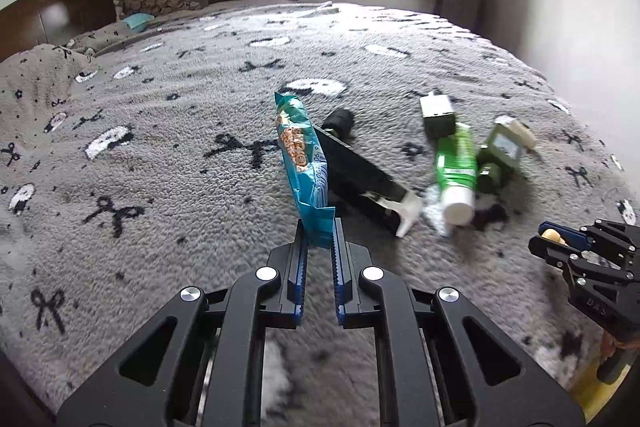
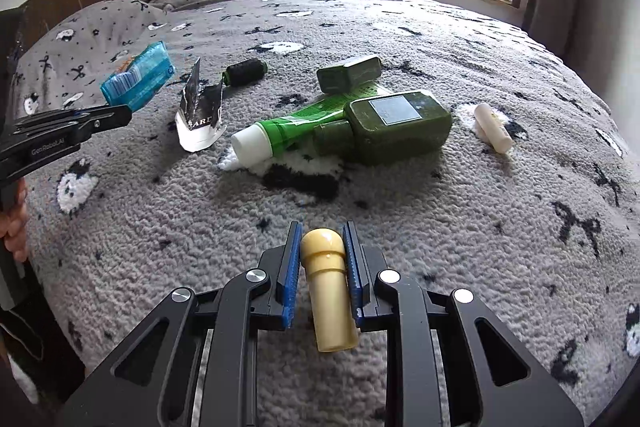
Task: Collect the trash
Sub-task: 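Lift both held items off the bed toward the bed edge, then lower both held items below the bed edge and open both tools over the bin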
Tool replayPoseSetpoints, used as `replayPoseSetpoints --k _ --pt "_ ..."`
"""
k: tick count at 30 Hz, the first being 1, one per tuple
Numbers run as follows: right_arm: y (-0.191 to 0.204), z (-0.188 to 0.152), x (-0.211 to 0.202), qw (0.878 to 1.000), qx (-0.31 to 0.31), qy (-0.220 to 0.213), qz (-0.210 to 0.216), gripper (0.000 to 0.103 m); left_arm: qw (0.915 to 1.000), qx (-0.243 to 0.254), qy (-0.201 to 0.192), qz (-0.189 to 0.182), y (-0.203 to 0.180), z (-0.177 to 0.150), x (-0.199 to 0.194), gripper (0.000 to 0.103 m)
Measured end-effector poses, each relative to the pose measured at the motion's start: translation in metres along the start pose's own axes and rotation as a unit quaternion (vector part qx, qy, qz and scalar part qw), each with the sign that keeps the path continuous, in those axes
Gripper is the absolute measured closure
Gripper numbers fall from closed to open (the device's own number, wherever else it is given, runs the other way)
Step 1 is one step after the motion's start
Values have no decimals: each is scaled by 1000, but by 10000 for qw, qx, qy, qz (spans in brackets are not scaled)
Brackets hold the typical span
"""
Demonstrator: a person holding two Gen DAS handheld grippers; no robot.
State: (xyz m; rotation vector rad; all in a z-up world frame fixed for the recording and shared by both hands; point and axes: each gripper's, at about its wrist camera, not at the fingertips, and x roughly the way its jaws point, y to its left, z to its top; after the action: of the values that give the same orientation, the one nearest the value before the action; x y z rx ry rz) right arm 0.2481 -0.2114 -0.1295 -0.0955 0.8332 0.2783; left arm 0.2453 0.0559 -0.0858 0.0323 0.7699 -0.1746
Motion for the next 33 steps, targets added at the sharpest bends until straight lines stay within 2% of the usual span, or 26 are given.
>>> replayPoseSetpoints --k 11,22,28,33 --pt "3 -48 -82 9993 118 -327 -118 81 9977 225 -390 -498 -50 -53 -95 93" --pt "26 -111 -157 9980 -50 -626 15 81 9941 478 -454 -866 -88 -127 -162 93" --pt "39 -143 -168 9986 -111 -506 120 81 9917 621 -267 -1093 -105 -171 -180 93" --pt "42 -171 -148 9998 -27 -41 187 81 9882 750 204 -1321 -121 -211 -172 93"
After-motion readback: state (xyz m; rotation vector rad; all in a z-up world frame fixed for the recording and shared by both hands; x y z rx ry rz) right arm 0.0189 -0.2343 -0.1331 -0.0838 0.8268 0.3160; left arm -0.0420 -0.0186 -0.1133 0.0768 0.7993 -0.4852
